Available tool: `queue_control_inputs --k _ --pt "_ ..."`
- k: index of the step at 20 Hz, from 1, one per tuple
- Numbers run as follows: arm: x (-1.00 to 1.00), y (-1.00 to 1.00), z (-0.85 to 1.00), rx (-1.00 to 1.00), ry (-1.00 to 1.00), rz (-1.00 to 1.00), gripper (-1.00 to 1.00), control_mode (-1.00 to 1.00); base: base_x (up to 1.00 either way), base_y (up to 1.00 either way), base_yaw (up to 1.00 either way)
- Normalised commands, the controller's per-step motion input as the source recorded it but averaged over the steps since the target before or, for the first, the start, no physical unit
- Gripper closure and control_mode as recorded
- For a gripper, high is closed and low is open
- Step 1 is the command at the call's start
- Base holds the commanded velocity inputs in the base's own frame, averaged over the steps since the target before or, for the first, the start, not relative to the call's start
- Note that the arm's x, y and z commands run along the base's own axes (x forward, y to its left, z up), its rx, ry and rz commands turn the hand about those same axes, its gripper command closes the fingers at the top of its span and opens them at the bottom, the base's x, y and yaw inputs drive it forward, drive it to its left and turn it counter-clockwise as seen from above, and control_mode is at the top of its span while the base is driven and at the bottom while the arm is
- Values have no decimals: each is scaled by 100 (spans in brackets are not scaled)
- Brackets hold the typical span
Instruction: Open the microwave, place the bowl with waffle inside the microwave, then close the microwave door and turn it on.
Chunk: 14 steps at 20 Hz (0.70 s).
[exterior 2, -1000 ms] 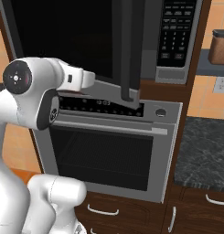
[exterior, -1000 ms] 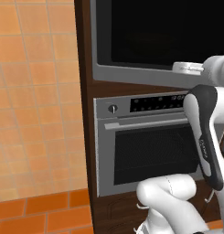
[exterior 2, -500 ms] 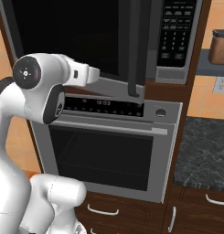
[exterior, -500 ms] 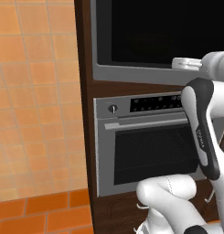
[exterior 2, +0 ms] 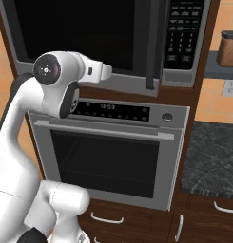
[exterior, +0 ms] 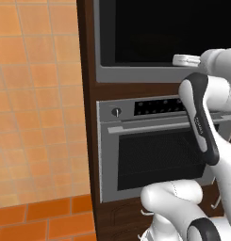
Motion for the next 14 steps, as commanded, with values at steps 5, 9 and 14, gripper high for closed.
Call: queue_control_inputs --k 5,9,14 --pt "49 -7 0 0 0 0 -100 -100 0 0 0" --pt "27 -4 0 0 0 0 -100 -100 0 0 0" --pt "29 -5 0 0 0 0 -100 -100 0 0 0"
